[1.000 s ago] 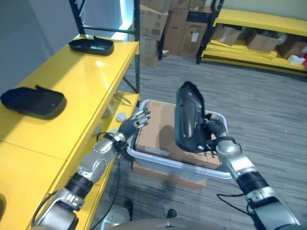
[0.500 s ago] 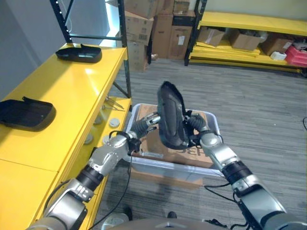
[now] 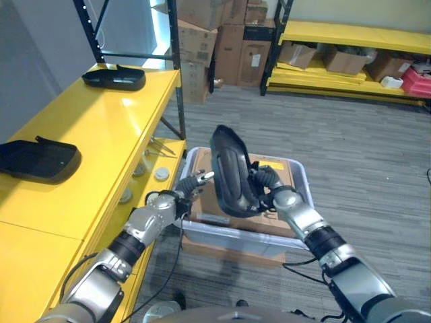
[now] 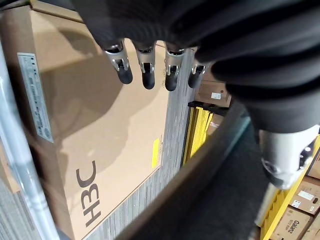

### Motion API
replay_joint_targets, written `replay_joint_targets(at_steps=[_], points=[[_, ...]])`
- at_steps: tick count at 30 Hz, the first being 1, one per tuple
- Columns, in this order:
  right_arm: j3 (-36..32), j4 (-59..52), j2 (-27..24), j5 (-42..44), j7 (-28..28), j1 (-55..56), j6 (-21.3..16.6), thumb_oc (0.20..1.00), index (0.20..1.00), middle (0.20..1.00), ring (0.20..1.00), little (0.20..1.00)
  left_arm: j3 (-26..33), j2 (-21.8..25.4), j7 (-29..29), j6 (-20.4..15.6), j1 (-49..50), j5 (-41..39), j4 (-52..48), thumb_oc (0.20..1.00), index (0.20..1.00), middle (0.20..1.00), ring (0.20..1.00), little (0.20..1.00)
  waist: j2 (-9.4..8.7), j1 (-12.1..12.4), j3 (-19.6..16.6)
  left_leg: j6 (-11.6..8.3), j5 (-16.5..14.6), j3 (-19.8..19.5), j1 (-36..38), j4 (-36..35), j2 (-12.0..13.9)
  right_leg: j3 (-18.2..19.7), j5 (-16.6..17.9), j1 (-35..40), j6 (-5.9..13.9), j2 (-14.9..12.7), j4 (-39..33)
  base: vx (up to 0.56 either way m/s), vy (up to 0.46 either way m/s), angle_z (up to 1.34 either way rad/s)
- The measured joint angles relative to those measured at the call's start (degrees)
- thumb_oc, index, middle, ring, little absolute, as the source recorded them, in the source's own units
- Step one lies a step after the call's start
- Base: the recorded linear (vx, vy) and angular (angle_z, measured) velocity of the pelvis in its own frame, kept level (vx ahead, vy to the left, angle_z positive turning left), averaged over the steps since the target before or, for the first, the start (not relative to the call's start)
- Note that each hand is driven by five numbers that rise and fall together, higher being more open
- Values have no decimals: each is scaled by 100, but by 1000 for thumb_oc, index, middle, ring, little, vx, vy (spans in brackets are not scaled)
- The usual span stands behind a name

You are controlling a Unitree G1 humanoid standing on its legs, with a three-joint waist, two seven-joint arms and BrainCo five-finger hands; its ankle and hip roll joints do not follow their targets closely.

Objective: Move parts from the plastic box to the shelf.

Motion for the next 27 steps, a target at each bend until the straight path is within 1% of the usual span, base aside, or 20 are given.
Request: replay_joint_targets(at_steps=[3,5,7,11,18,23,24,25,26,27], points=[[67,5,1,-11,129,0,32,200,200,200,200,200,-1,-14,28,-35,0,-1,-2,1000,1000,1000,1000,1000,0,-1,0,-1,3,-6,0,0,0,-7,0,3,0,0,0,0,0,0],[99,5,28,-188,178,1,32,200,200,200,200,200,0,-45,49,-185,0,-4,-2,1000,1000,1000,1000,1000,2,-8,0,2,33,-12,15,-42,-1,-15,0,2,0,1,0,0,0,0],[100,5,28,-218,178,1,33,200,200,200,200,200,0,-84,46,-207,0,-5,-2,1000,1000,1000,1000,1000,2,-3,0,1,42,-19,20,-55,-1,-23,0,4,0,1,0,0,0,0],[101,5,34,-217,178,1,33,200,200,200,200,200,-18,-120,-13,-207,0,20,-3,1000,1000,1000,1000,1000,5,-6,2,-2,46,-25,33,-56,0,-32,0,19,0,2,0,0,0,0],[196,98,130,-208,166,0,32,200,200,200,200,200,-373,-162,-113,-151,0,50,-3,1000,1000,1000,1000,1000,16,-33,5,-4,47,-23,99,-67,3,-34,-7,78,6,2,-2,0,0,0],[197,98,179,-204,164,0,31,200,200,200,200,200,-409,-207,-107,-140,0,45,-3,1000,1000,1000,1000,1000,19,-40,6,-4,47,-22,97,-67,3,-35,-6,74,5,2,-2,0,0,0],[209,98,215,-193,140,-6,31,200,200,200,200,200,-473,-211,-61,-141,-2,45,-3,809,809,809,809,809,19,-38,6,-5,47,-22,98,-66,3,-35,-6,78,5,2,-2,0,0,0],[212,98,238,-186,120,-7,31,200,200,200,200,200,-570,-202,-61,-142,-3,43,-3,410,410,410,410,410,20,-36,5,-5,47,-20,99,-63,3,-33,-5,78,5,2,-2,0,0,0],[212,101,234,-174,78,-7,32,200,200,200,200,200,-594,-212,-53,-138,-3,38,-1,200,200,200,200,200,20,-26,6,-5,47,-20,97,-64,2,-34,-5,76,4,2,-2,0,0,0],[211,101,232,-163,41,-9,32,200,200,200,200,200,-594,-220,-18,-139,-3,38,-1,200,200,200,200,200,20,-25,5,-5,47,-20,99,-64,3,-34,-5,79,4,3,-2,0,0,0]])
